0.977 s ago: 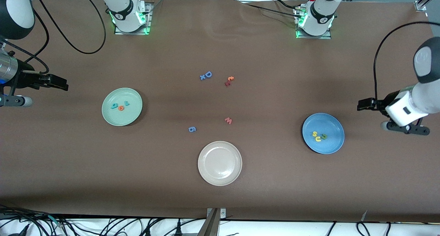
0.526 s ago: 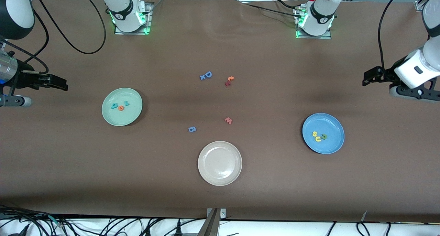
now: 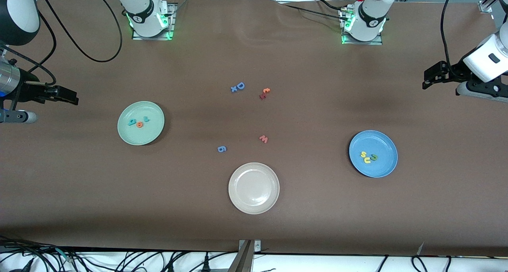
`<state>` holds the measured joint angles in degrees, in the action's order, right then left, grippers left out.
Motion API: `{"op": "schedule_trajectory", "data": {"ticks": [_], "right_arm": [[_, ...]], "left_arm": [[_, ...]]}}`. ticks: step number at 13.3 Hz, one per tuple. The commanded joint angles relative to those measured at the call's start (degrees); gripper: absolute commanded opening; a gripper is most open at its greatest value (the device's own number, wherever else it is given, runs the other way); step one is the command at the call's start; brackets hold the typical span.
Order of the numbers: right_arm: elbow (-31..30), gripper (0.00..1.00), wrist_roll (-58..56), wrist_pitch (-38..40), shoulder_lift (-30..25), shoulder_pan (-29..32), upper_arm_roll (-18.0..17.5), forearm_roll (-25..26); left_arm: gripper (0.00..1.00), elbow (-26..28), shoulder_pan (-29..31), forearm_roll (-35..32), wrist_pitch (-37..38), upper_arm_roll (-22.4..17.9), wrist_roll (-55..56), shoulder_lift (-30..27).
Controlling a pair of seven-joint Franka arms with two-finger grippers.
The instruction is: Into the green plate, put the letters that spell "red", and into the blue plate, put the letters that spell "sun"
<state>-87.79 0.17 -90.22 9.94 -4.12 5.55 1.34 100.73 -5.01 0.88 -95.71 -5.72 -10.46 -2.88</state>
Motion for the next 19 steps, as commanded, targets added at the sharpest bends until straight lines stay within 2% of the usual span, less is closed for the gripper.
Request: {"op": "schedule_trajectory", "data": {"ticks": [1, 3, 4, 6, 19], "right_arm": [[-0.5, 1.00, 0.1, -0.4, -0.9, 0.2, -0.2, 0.8], [-0.5, 1.00, 0.1, -0.3, -0.8, 0.1, -0.3, 0.8], [-0.5, 1.00, 0.1, -0.3, -0.8, 0.1, -0.3, 0.8], [-0.5, 1.00, 0.2, -0.4, -0.8, 0.1, -0.3, 0.5], [-0.3, 1.00, 0.2, -0.4, -0.4, 0.2, -0.2, 0.1]], "left_arm": [[1.00, -3.2, -0.1, 0.5, 3.4, -0.4, -0.2, -0.2], [1.00, -7.5, 0.8, 0.4, 8.1, -0.4, -0.1, 0.5], [1.00, -9.4, 2.1, 0.3, 9.7, 0.8, -0.2, 1.7], [1.00, -10.5, 6.0, -0.5, 10.5, 5.8, -0.1, 3.2], [1.00, -10.6, 4.7, -1.1, 10.5, 6.1, 3.1, 5.0]]}}
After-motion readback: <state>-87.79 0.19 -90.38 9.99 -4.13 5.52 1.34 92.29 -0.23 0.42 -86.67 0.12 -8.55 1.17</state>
